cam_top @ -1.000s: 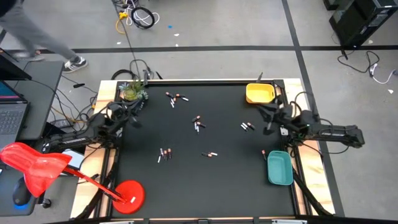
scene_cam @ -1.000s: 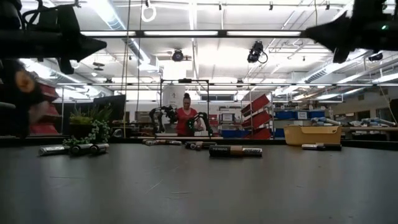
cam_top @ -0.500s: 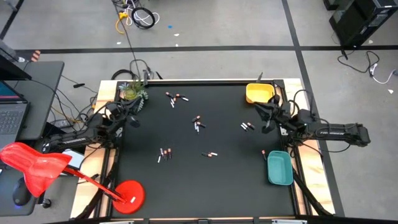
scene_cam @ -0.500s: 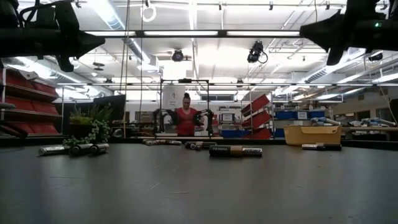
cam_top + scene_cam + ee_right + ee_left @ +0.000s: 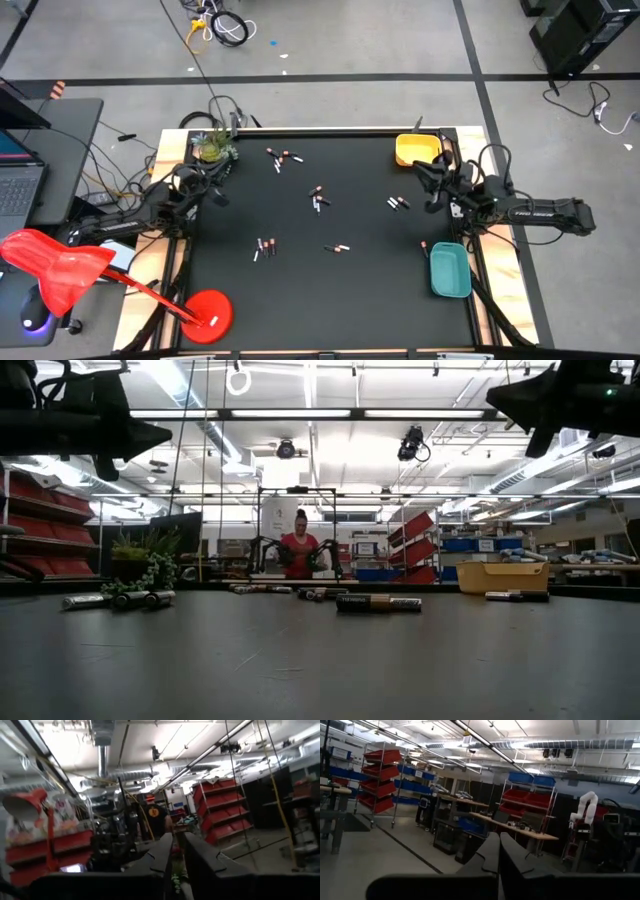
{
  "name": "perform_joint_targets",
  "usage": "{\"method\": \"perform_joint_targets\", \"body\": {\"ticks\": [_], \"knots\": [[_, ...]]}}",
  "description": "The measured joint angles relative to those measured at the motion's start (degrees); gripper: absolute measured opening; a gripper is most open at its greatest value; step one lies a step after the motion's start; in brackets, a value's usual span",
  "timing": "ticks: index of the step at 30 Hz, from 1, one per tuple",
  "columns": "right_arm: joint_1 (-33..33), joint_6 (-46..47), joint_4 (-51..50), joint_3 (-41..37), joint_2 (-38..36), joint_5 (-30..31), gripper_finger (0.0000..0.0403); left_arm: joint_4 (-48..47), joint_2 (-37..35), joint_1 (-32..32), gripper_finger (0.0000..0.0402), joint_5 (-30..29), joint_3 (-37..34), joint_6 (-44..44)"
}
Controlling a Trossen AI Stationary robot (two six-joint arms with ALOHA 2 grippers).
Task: Sort batteries
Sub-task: Put the black battery into the yellow bin
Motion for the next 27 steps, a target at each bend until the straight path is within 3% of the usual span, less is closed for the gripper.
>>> {"method": "perform_joint_targets", "body": {"ticks": [7, 10, 15, 21, 27], "knots": [[0.04, 0.69, -1.76, 0.79, 4.88, -2.56, 0.0037, 2.17, 0.26, 0.09, 0.0010, 3.46, 0.26, -7.13], [0.00, -0.63, -6.35, 4.57, 9.58, -6.53, 0.0035, -2.82, 2.35, 0.09, 0.0010, 5.65, 3.11, -6.55], [0.00, -5.57, -13.24, 13.21, 20.72, -6.75, 0.0044, -11.36, 10.02, 0.09, 0.0010, 5.72, 9.68, -4.75], [-1.39, -9.28, -13.80, 18.48, 32.85, -6.22, 0.0084, -13.56, 20.63, 0.09, 0.0016, 2.23, 13.67, -0.34], [-1.96, -7.51, -20.42, 21.52, 43.84, -6.17, 0.0144, -12.30, 29.82, 0.11, 0.0083, 0.85, 14.49, 0.41]]}}
